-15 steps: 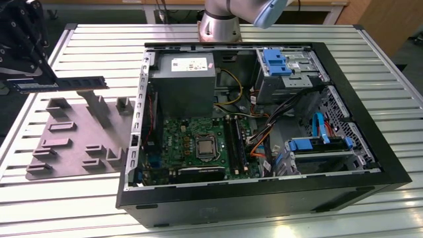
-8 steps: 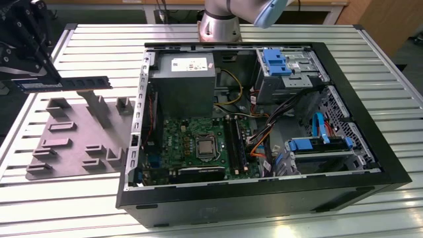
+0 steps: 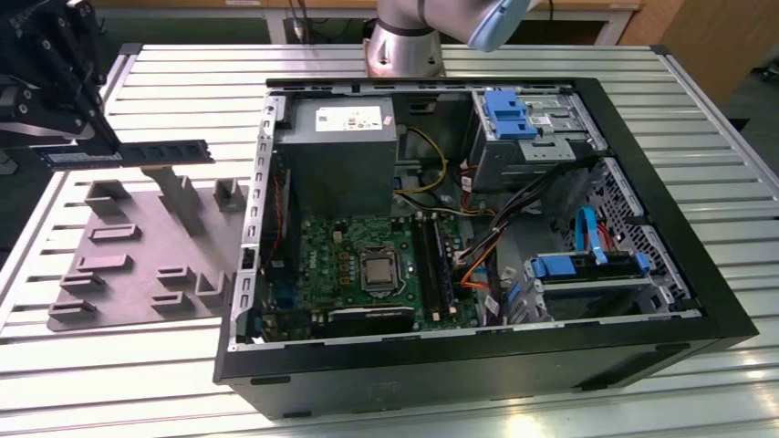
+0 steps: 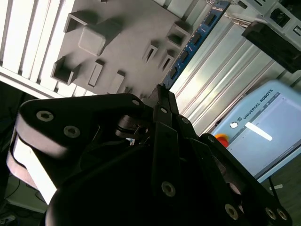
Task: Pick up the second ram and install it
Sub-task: 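Pick up the second ram and move it above second insertion slot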
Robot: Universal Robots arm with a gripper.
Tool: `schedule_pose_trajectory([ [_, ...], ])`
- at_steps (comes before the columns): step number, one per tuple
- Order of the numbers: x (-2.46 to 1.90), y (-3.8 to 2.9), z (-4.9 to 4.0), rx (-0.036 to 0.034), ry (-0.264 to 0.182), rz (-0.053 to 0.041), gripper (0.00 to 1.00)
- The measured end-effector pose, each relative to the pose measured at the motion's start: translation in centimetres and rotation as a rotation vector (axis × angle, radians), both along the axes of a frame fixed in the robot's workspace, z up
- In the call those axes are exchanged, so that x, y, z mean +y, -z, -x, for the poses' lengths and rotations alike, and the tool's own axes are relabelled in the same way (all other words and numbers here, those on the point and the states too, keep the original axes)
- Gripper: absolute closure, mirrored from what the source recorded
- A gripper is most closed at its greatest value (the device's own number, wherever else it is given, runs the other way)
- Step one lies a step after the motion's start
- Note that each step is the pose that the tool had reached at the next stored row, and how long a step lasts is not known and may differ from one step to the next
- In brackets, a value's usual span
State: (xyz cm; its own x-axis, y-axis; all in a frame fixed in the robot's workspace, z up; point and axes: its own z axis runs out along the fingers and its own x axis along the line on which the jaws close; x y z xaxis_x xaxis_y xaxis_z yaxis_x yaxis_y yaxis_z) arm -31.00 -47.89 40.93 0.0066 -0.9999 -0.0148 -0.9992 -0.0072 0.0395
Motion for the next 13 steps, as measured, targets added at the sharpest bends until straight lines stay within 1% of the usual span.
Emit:
schedule_pose_trajectory([
  [13, 0.00, 0.00, -0.87, 0.0000, 0.000, 0.0000, 0.88],
])
